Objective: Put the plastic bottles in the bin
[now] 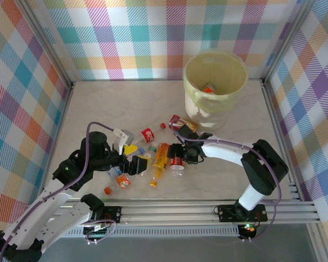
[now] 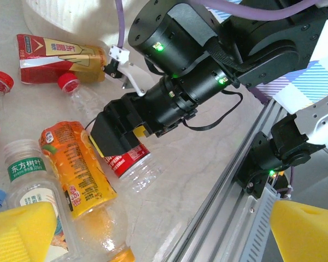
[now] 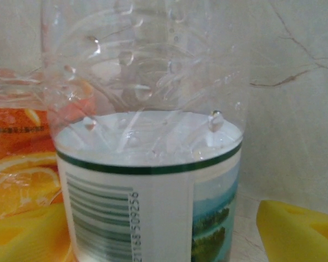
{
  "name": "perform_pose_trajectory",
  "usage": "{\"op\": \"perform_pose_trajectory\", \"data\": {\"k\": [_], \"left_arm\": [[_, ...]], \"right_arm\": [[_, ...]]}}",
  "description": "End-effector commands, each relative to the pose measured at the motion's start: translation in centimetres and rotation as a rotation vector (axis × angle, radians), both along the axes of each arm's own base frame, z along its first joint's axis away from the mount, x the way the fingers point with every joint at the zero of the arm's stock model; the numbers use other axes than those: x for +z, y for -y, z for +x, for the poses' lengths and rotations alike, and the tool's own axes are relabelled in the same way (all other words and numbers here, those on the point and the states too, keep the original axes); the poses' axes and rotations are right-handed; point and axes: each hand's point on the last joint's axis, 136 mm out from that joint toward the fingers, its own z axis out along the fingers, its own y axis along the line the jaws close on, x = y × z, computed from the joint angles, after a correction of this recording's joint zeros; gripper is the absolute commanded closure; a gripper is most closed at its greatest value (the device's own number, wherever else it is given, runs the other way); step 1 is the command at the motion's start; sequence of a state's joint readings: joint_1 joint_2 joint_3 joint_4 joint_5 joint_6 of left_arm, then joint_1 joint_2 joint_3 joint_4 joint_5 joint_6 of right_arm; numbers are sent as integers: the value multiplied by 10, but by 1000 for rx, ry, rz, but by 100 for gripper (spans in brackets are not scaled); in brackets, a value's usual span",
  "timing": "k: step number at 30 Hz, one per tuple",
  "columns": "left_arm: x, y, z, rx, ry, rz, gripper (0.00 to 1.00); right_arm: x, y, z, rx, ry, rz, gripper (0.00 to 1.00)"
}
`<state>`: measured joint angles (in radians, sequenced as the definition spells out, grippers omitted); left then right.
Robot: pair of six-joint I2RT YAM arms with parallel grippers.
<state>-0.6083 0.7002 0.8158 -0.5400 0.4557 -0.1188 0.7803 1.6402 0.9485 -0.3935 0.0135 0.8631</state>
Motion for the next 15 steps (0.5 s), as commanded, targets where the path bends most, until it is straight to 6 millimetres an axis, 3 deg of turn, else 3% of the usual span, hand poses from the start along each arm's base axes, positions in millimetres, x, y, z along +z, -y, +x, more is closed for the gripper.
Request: {"op": "perform_pose_trajectory", "data": {"k": [1,7,15], "left_arm": [[7,3,-3,-21,13,-24,0],[6,3,-2,-16,14,-17,0],[7,3,-2,-20,15,-22,0]], "right_arm": [[4,-8,8,-16,23,11,19],[5,-4,8,-12,37,-9,31],[22,12,6,12,100,-39,37]]}}
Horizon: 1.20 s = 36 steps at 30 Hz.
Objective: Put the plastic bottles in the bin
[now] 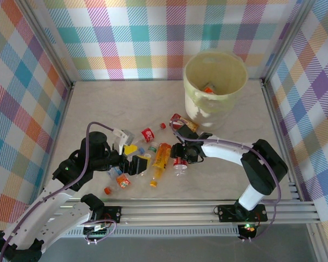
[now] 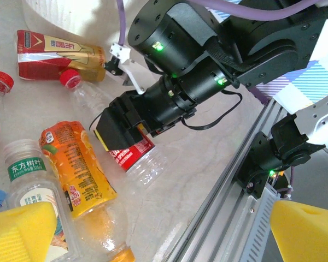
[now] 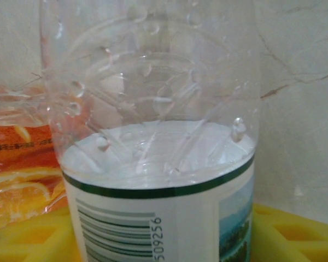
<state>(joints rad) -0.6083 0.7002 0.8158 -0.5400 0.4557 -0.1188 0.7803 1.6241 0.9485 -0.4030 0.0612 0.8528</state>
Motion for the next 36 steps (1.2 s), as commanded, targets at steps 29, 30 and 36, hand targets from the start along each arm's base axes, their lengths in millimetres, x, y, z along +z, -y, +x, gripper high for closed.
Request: {"op": "perform_pose_trajectory", "data": {"k": [29,30,36], "left_arm": [[62,-33,-11,144,441,-340,0],[62,-33,-11,143,439,-340,0],[62,-30,-11,134,432,-348,0]], "right_arm": [[221,-6,23,335,634,107,34],[230,-6,25,337,654,100,34],[284,-3,50,332,800,12,34]]}}
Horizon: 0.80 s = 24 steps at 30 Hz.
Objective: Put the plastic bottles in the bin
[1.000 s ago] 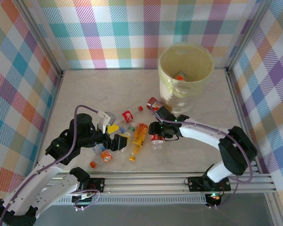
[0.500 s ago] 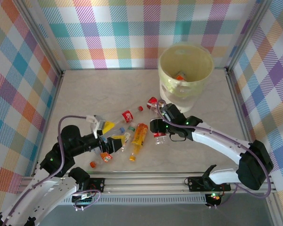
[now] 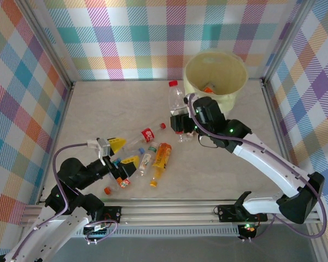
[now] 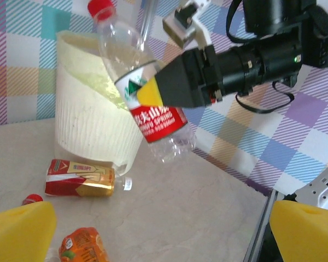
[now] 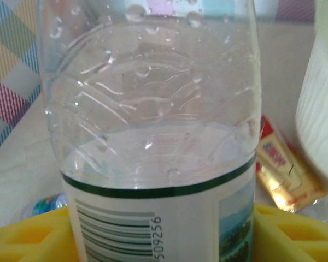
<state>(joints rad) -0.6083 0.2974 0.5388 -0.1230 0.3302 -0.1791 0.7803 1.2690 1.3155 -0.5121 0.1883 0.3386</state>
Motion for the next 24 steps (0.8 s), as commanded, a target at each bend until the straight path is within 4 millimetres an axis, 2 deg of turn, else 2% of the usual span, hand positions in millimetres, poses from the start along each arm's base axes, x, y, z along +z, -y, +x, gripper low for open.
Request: {"op": "perform_pose_trajectory", "data": {"k": [1,7,12,20,24], "left_arm": [[7,1,-1,-6,22,-28,0],[5,0,1,5,16,-24,0],[5,-1,3,17,8,-36,0],[9,3,-3,-26,17,-62,0],[8,5,-6,-48,13,-69,0]], "right_arm": [[28,5,16,-25,115,-91,34],[70,8,45,-75,241,-120,34],[94,16,72,-123,296,-144,34],[107,54,121,-258,292,-183,35],[101,75,142,-318,255,-197,35]]}}
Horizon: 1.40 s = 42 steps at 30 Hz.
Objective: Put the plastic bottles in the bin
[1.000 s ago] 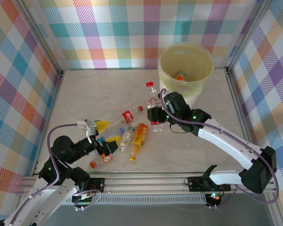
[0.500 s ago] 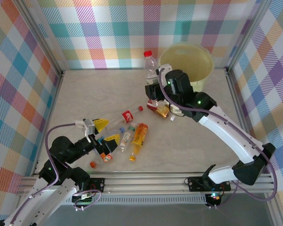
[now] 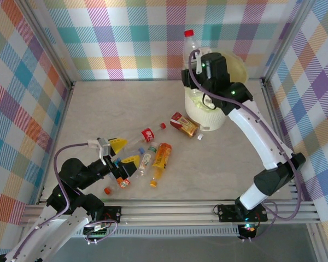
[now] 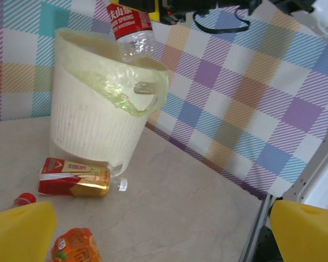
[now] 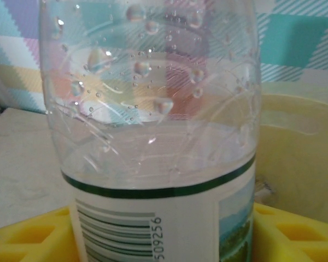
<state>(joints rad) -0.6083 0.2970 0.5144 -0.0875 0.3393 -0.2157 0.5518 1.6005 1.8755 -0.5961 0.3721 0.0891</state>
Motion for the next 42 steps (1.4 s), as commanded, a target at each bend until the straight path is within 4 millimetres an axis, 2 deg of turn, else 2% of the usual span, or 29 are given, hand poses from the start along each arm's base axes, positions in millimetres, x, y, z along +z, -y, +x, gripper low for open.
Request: {"op": "perform_pose_trajectory", "data": {"k": [1,9,15,21,28,34,42], "left_arm": [[12,3,-7,-38,31,-44,0],[10,3,-6,-36,21,-42,0],[9,2,-5,-28,17,-38,0],[7,1,-5,-25,12,-20,0],[4,1,-5,-19,-8,-8,0],[2,2,-4,-24,-33,1,0],[1,9,-8,-68,-39,22,0]], "right_arm": [[0,22,15,-65,-23,-16,35],[-24,71,45,-214,-130,-39,35],[-61,97,56,-246,-264,-46,35],[-104,113,62,-240,-411,-40,35],[-130,140,57,-312,-527,-47,31],[-117,149,54,-321,-509,-48,16],[-76,142,39,-266,-420,-2,13]]}}
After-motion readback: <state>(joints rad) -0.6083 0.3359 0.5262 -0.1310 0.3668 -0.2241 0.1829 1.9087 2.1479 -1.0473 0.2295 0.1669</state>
